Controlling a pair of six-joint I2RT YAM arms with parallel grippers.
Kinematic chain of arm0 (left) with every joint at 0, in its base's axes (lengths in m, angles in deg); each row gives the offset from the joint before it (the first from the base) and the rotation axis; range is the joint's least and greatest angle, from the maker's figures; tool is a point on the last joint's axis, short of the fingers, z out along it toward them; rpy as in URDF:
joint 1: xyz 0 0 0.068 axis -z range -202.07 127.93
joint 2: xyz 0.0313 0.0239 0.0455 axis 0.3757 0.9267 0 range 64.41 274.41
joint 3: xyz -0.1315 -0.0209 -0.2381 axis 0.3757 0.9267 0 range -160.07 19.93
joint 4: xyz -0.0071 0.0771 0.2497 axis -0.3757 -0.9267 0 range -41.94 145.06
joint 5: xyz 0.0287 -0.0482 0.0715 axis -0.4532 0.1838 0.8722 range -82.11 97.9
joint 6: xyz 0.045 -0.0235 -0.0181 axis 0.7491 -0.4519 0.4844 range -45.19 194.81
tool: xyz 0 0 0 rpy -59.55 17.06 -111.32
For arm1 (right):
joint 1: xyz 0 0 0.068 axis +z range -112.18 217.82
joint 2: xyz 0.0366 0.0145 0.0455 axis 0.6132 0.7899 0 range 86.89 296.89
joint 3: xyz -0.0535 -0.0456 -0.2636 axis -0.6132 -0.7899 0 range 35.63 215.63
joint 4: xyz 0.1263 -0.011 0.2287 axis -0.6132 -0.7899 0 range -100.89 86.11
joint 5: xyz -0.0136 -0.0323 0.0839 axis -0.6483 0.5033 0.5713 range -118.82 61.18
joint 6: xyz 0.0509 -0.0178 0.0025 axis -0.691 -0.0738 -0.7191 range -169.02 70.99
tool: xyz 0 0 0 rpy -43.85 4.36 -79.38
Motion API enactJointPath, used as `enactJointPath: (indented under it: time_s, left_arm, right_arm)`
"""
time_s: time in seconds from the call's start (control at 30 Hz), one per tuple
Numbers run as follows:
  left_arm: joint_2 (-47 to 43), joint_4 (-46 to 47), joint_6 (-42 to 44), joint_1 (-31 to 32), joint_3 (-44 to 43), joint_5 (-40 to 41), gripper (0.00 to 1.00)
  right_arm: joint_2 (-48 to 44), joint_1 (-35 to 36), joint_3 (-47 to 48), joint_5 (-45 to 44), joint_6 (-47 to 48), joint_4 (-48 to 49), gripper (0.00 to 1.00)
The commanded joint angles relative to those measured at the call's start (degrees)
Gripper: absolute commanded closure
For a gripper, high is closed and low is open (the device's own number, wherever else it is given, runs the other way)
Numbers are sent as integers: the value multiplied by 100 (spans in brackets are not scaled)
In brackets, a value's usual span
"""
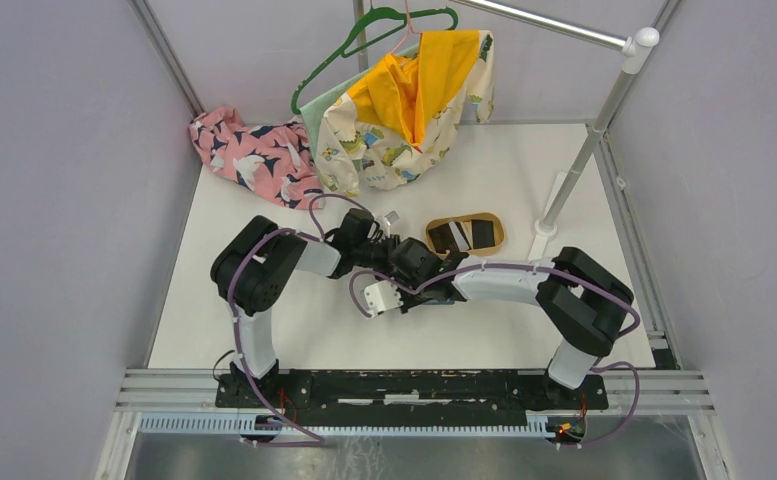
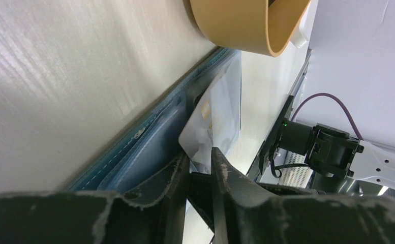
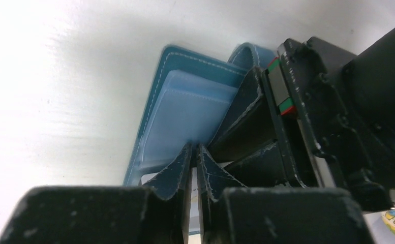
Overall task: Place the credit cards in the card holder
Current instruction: Insert the credit card into the card holder.
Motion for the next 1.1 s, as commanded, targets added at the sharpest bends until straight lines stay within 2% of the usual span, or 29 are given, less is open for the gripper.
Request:
enactJointPath:
  time_s: [0.0, 0.4, 0.5, 0.63, 0.73, 0.93, 1.07]
  left_arm:
    - [229, -498, 515, 18, 52, 441, 67]
    - [99, -559, 509, 19, 27, 494, 61]
    - [-65, -555, 509, 19, 70, 564, 57]
    - [-534, -552, 509, 7, 150, 710, 49]
    - [-986, -723, 589, 14, 139, 961, 44]
    - [-1973, -1136, 816, 12, 36, 1691, 39]
    - [-2502, -1374, 903, 23, 35, 1952, 41]
  right_arm:
    - [-206, -247, 94, -334, 88, -196, 88]
    - [-525, -663, 44, 169, 118, -531, 88]
    - [-745, -930, 111, 1106, 154, -811, 86]
    - [-1190, -1568, 412, 3352, 842, -1885, 84]
    - [-1740, -1944, 312, 4039, 1511, -2437, 79]
    - [-3277, -2849, -923, 4736, 1508, -1741, 59]
    - [-4103, -3550, -1578, 5121, 811, -809, 51]
